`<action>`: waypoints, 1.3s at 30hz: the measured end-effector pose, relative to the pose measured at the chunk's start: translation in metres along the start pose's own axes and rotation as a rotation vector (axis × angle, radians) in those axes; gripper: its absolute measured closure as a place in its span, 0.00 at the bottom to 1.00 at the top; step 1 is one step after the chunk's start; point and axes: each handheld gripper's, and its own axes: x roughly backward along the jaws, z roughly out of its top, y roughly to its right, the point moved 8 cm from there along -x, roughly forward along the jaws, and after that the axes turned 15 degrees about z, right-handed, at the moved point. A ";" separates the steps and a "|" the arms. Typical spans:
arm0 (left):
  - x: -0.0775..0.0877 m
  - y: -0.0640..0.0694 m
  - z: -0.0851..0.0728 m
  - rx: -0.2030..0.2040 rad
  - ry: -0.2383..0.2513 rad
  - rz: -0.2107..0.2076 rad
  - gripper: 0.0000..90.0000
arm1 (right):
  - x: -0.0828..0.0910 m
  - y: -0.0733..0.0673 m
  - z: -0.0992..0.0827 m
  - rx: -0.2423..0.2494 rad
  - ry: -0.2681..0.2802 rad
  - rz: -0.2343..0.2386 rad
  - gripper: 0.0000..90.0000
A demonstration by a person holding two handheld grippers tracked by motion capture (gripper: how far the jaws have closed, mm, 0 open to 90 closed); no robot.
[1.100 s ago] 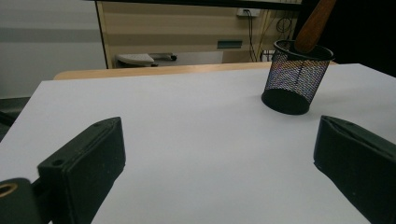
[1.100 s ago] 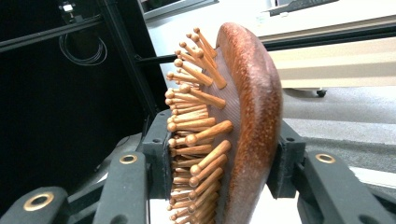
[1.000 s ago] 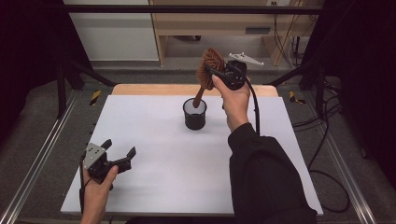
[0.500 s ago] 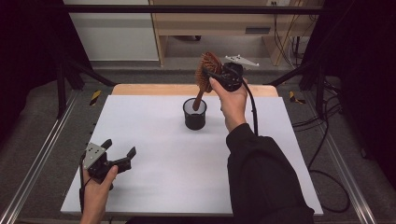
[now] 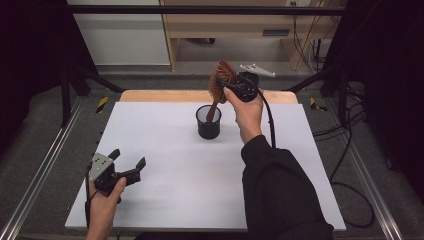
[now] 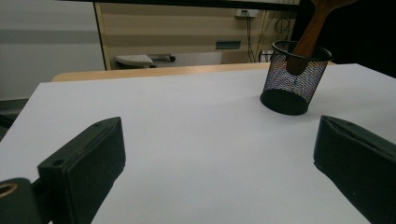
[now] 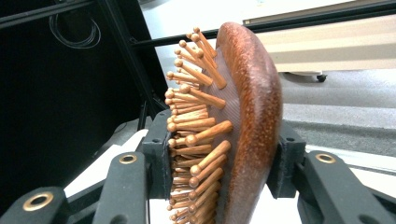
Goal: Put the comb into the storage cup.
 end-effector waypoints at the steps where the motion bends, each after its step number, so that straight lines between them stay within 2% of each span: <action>1: 0.000 0.000 0.000 -0.001 0.000 0.000 0.03 | -0.001 0.000 -0.001 -0.001 -0.001 0.001 0.58; 24: 0.000 -0.001 0.000 0.000 0.000 -0.006 0.03 | -0.018 0.002 -0.030 -0.029 -0.058 0.013 0.58; 39: 0.000 0.000 0.000 0.000 -0.002 -0.012 0.03 | -0.022 0.001 -0.035 -0.032 -0.069 0.018 0.58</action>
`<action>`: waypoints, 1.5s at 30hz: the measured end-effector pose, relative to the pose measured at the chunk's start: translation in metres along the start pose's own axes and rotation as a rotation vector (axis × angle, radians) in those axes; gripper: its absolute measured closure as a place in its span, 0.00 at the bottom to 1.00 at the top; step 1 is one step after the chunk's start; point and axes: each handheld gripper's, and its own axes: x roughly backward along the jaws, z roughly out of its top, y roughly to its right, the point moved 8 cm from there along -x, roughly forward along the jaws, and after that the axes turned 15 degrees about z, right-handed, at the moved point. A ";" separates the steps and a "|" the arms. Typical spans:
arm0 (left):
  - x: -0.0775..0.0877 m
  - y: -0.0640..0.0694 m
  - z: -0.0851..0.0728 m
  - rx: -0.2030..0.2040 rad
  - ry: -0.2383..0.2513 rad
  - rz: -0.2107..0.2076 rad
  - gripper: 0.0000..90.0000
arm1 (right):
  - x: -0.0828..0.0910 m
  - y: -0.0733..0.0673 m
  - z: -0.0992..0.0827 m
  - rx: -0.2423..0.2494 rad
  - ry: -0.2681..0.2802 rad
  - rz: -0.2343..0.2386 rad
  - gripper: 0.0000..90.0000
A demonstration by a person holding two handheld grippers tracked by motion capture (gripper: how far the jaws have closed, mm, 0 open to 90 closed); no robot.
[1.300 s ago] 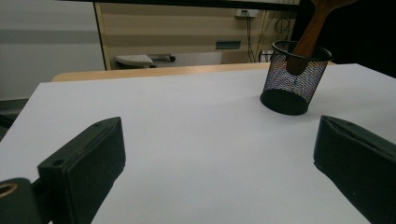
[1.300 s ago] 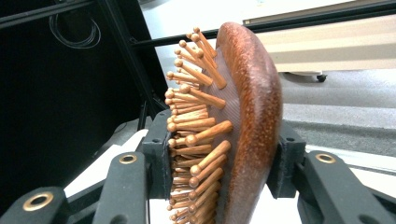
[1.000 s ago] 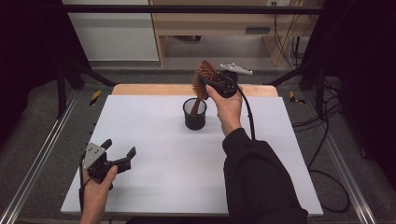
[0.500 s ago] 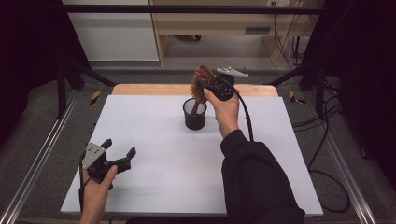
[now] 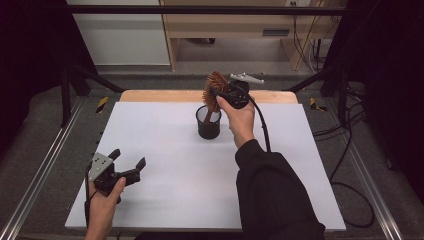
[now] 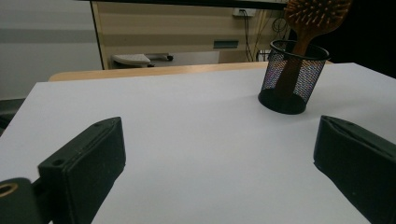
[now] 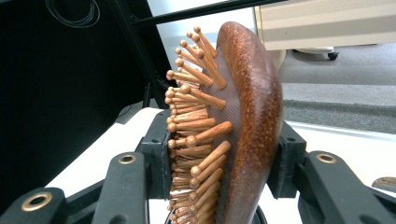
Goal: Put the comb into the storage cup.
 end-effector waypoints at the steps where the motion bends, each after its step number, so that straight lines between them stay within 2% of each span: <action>1: 0.000 0.000 0.000 -0.001 0.000 0.000 0.03 | 0.000 0.000 0.000 -0.002 -0.001 0.000 0.58; 16: 0.000 0.001 0.000 -0.005 -0.002 -0.003 0.03 | -0.002 0.004 -0.007 -0.028 -0.007 0.006 0.58; 30: 0.000 0.001 0.000 -0.006 -0.002 -0.004 0.03 | -0.004 0.004 -0.008 -0.045 -0.007 0.025 0.58; 45: 0.000 0.001 0.000 -0.008 -0.001 -0.006 0.03 | -0.006 0.008 -0.008 -0.060 -0.002 0.021 0.57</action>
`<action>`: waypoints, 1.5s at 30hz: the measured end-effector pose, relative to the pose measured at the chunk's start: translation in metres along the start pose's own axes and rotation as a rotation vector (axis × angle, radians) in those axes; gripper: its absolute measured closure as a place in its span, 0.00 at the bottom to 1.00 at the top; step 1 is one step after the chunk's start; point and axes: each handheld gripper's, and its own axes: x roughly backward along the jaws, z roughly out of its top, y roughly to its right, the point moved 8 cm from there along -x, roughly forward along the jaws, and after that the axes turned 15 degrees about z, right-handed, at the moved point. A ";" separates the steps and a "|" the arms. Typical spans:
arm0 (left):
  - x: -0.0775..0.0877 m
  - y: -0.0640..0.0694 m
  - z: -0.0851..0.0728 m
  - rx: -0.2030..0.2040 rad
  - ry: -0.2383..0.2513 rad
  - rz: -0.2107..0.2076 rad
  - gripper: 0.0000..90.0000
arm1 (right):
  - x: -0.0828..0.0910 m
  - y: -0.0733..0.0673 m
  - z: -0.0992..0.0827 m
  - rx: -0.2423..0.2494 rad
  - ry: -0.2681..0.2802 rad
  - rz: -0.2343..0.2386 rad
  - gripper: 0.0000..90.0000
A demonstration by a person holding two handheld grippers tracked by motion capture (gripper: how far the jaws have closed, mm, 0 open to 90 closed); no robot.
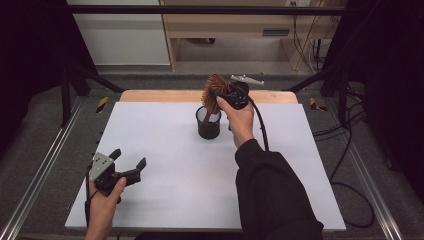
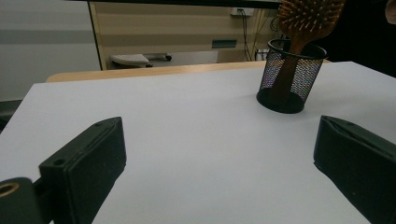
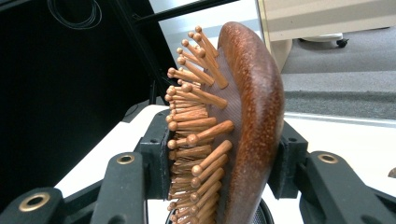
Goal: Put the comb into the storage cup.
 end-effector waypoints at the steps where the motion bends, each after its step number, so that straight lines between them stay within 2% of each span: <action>1: 0.000 0.000 0.000 0.000 0.000 0.000 0.03 | 0.000 0.001 0.000 -0.002 0.000 0.000 0.57; 7: 0.000 -0.001 0.000 0.005 0.001 -0.001 0.03 | -0.003 0.006 0.001 -0.022 0.001 -0.002 0.56; 13: 0.000 0.000 0.000 -0.015 0.003 0.005 0.03 | -0.007 0.013 0.003 -0.044 0.010 -0.006 0.56; 22: 0.000 -0.001 0.001 -0.024 0.014 -0.007 0.03 | -0.005 0.023 0.002 -0.050 0.000 -0.020 0.54; 28: 0.000 0.000 0.000 -0.020 0.011 -0.006 0.03 | -0.006 0.026 0.002 -0.051 -0.004 -0.024 0.53; 31: 0.000 0.000 0.001 -0.039 0.018 -0.009 0.03 | -0.005 0.028 0.001 -0.054 -0.004 -0.025 0.52; 38: 0.000 0.000 0.001 -0.030 0.014 -0.010 0.03 | -0.005 0.031 0.001 -0.068 -0.002 -0.021 0.51; 45: 0.000 0.000 0.001 -0.030 0.011 -0.011 0.03 | -0.004 0.032 0.000 -0.060 -0.012 -0.028 0.49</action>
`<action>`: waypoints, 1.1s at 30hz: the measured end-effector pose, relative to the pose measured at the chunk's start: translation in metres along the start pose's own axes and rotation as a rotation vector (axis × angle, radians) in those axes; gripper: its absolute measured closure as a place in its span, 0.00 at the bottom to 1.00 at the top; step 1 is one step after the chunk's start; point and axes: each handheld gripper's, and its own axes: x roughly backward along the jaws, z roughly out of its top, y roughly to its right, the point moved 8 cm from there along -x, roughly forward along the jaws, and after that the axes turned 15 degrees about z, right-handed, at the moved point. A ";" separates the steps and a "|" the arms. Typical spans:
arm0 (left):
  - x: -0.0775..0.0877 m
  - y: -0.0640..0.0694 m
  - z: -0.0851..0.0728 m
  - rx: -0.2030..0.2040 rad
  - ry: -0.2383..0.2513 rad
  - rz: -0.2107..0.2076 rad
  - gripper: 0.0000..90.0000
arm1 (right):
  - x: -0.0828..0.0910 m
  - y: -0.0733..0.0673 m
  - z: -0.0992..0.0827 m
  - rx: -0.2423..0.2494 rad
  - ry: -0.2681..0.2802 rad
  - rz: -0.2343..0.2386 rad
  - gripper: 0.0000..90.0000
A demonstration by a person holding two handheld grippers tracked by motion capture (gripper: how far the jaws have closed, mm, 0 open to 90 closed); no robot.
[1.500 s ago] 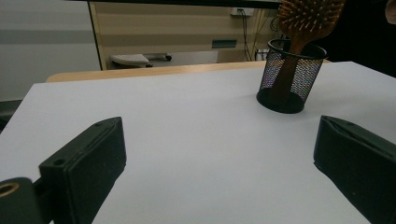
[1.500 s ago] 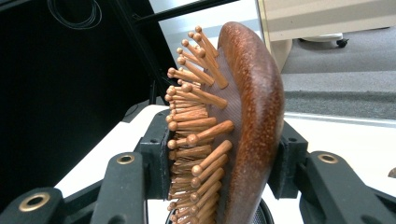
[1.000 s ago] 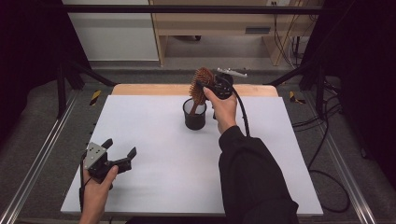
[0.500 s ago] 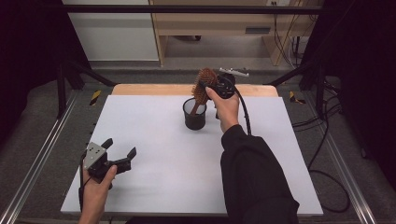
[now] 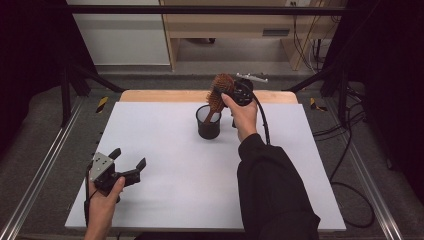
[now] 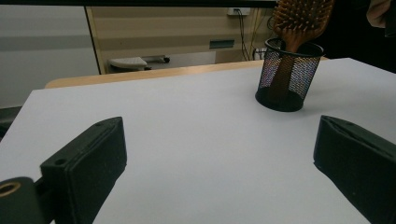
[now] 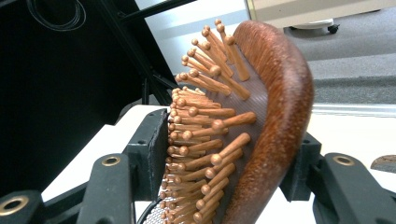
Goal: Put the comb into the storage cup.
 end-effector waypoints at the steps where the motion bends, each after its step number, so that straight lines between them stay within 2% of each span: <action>1: 0.000 0.000 0.000 -0.001 -0.001 -0.001 0.03 | 0.000 0.000 0.000 0.001 -0.001 -0.001 0.48; 15: 0.000 0.000 0.000 0.005 -0.002 -0.005 0.03 | 0.004 0.001 0.000 0.000 -0.029 -0.002 0.47; 33: 0.000 0.001 0.000 0.008 -0.004 -0.011 0.03 | 0.009 0.005 -0.004 0.012 -0.073 -0.028 0.38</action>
